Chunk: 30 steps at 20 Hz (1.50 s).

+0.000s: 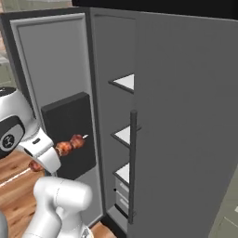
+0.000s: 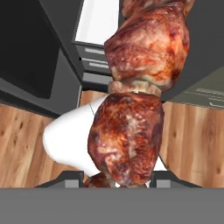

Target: Store the kebab skewer in the freezer for long-term storage. Close the freezer door after placing the cooked food.

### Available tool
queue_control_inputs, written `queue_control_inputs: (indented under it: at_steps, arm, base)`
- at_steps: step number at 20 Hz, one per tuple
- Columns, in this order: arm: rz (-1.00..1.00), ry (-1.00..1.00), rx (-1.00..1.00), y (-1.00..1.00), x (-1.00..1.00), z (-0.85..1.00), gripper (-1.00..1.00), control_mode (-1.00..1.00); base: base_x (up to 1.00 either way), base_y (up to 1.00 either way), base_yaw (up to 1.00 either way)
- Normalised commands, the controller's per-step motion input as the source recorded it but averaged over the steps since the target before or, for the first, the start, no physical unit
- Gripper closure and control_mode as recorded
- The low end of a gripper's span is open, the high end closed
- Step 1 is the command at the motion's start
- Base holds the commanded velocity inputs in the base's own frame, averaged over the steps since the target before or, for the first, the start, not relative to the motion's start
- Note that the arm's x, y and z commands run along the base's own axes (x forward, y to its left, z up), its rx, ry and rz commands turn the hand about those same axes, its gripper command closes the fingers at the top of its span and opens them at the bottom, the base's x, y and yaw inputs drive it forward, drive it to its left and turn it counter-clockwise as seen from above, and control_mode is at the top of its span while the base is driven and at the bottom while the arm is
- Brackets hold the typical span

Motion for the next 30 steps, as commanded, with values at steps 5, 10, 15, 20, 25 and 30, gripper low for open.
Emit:
queue_control_inputs:
  at_steps: [5,10,15,20,25,30]
  arm:
    - [0.00,0.00,0.00,0.00,0.00,0.00,1.00,1.00]
    - [0.00,0.00,0.00,0.00,0.00,0.00,1.00,1.00]
    - [0.00,0.00,0.00,0.00,0.00,0.00,1.00,1.00]
    - [0.00,0.00,0.00,0.00,0.00,0.00,1.00,1.00]
    - [0.00,0.00,0.00,0.00,0.00,0.00,1.00,1.00]
    - [0.00,0.00,0.00,0.00,0.00,0.00,1.00,1.00]
  base:
    - [0.01,-0.55,-0.03]
    - [0.19,-0.10,0.00]
    - [0.45,-0.10,0.13]
    - [0.43,-0.28,0.12]
    - [0.39,-0.03,0.00]
    - [0.57,0.00,0.00]
